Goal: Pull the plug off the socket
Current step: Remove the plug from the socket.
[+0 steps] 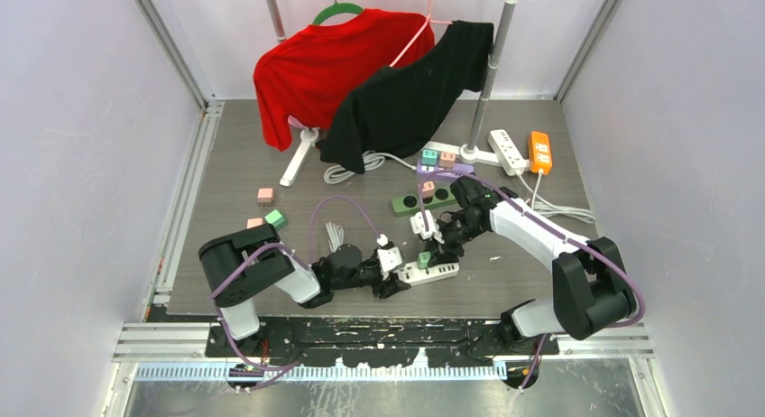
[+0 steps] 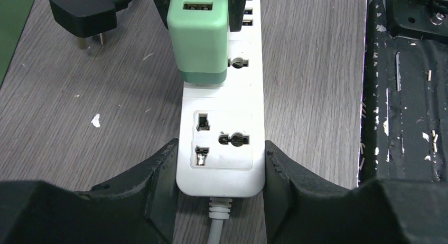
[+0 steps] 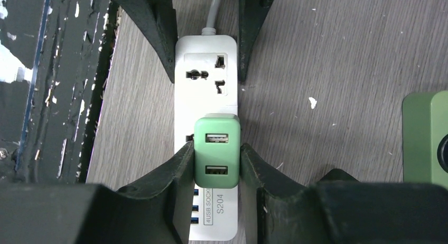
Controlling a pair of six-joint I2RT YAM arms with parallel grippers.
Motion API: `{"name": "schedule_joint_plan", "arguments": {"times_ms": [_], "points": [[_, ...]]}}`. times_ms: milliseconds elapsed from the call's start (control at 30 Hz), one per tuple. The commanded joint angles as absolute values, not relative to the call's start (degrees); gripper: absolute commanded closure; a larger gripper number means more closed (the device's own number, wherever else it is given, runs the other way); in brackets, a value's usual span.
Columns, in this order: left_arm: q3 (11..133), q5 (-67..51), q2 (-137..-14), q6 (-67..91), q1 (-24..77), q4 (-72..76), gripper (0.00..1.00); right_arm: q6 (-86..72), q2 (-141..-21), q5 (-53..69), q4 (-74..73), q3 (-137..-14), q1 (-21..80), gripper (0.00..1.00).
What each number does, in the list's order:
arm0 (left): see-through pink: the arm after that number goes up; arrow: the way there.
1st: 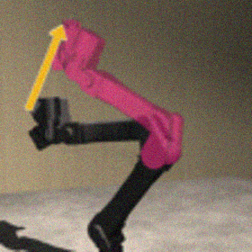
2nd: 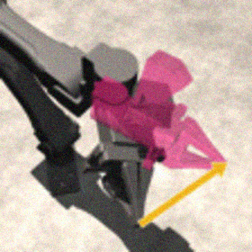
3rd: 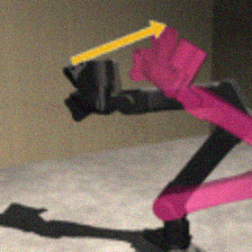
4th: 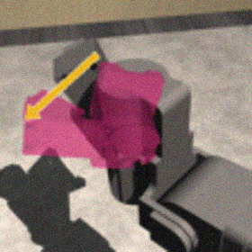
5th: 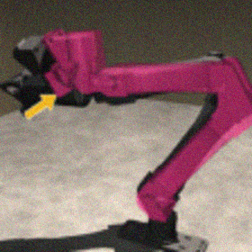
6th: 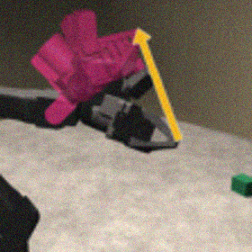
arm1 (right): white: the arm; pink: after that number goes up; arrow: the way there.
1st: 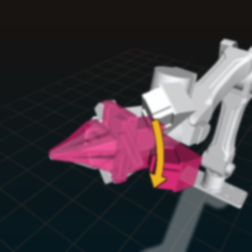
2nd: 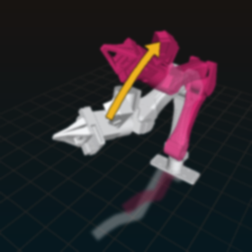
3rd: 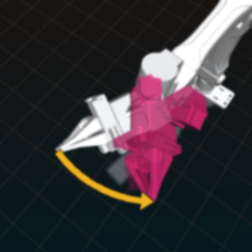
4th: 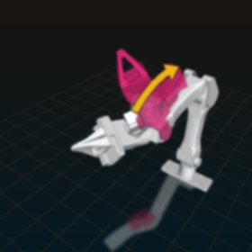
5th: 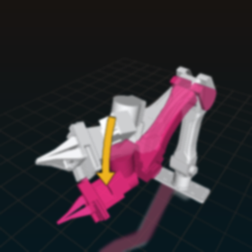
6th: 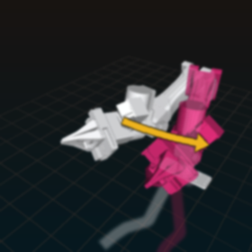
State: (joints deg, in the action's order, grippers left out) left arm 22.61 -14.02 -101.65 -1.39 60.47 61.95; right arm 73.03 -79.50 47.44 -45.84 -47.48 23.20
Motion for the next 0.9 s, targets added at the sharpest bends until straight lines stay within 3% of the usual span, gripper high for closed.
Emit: {"name": "schedule_joint_plan", "arguments": {"times_ms": [0, 167, 533, 667, 867], "points": [[21.7, -10.7, -102.3, -1.3, 59.4, 62.0, 1.0, 81.7, -78.4, 51.0, -56.1, -49.3, 22.1, 0.99], [22.0, -10.7, -102.5, -1.2, 59.4, 62.0, 1.0, 83.1, -78.7, 53.9, -56.9, -49.1, 24.8, 0.99], [22.5, -10.9, -102.9, -1.1, 59.3, 61.1, 1.0, 65.7, -78.8, 51.0, -44.5, -49.7, 25.6, 0.99], [22.3, -11.0, -102.7, -1.1, 59.3, 61.3, 1.0, 67.0, -78.1, 48.5, -46.2, -50.0, 23.4, 0.99], [22.2, -11.2, -102.2, -0.8, 59.3, 61.5, 1.0, 76.4, -76.9, 55.6, -56.3, -52.0, 19.6, 0.99]]}}
